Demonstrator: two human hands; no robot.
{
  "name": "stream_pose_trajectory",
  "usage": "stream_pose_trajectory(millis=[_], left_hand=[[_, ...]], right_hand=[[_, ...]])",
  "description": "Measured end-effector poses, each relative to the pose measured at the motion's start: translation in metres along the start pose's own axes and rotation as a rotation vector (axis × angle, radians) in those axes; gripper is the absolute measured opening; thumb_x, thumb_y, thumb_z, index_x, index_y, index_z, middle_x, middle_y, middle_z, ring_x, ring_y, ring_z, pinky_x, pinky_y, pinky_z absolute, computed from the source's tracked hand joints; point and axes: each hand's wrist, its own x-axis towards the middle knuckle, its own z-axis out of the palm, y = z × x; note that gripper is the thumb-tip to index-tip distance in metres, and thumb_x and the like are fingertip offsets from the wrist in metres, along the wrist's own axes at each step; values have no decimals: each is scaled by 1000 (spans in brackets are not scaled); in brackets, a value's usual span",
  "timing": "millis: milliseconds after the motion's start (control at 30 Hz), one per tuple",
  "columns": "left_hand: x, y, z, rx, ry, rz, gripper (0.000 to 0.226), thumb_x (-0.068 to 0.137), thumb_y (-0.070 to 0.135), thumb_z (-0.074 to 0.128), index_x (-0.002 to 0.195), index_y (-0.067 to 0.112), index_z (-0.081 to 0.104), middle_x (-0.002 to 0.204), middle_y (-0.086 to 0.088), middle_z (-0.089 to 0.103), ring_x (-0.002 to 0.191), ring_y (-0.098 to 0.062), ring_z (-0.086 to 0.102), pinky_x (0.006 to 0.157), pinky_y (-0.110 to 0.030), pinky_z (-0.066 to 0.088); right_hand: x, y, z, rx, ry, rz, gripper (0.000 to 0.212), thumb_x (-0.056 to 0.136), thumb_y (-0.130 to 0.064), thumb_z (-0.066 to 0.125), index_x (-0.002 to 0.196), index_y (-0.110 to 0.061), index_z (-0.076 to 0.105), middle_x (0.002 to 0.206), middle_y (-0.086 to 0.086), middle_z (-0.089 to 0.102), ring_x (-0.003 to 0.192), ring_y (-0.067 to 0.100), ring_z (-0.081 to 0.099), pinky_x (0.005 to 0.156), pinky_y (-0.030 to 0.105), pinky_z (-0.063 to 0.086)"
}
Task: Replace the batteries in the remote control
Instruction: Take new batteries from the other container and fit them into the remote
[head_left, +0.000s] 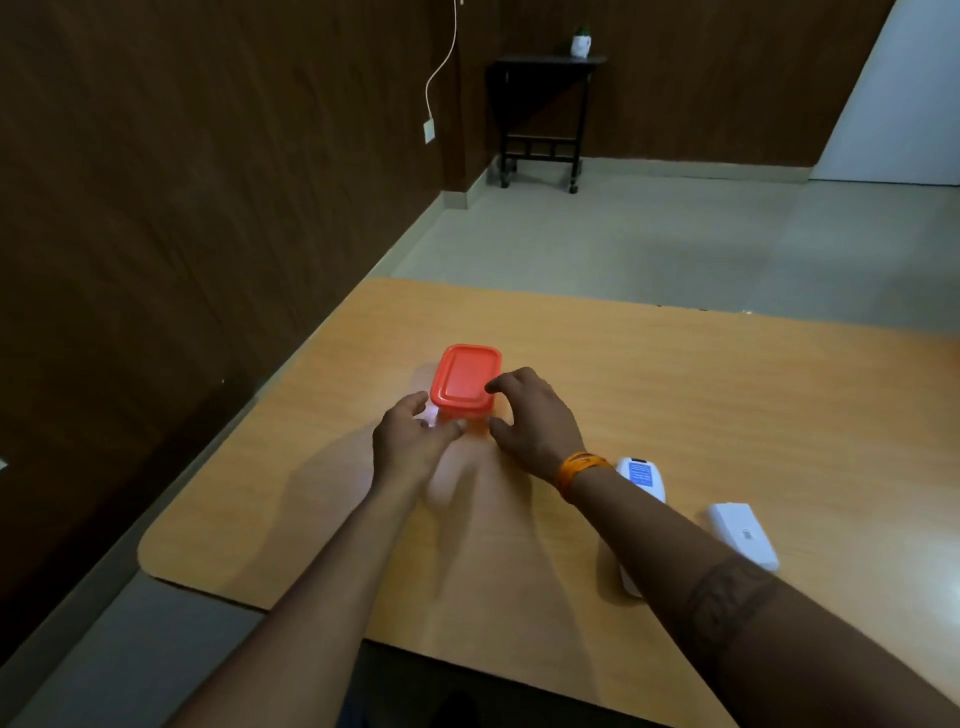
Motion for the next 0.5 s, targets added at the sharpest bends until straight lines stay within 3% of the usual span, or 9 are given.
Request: stream_pose_trajectory(millis=[100,300,500], left_hand=[[9,-4,3,90,-37,46,68,79,26,88,142,20,62,137,-5,68,125,-23,63,104,-43,54],[18,-10,2,126,-38,65,83,75,25,93,148,23,53,140,-2,66,123,-20,64,99,-34,52],[10,-7,3,183,-56,150,94,77,39,91,155,19,42,146,-6,61,130,-27,61,104,-40,53]], right_hand=[[12,7,6,-147,-53,-71,45,90,-25,68,134,-25,58,137,5,51,123,27,52,82,45,58],[14,6,15,-161,120,-209,25,94,-26,67,118,-20,65,123,7,58,109,29,55,64,46,59],[-3,-20,9,4,248,-187,17,98,-29,62,112,-19,63,115,3,65,106,25,57,74,37,51]])
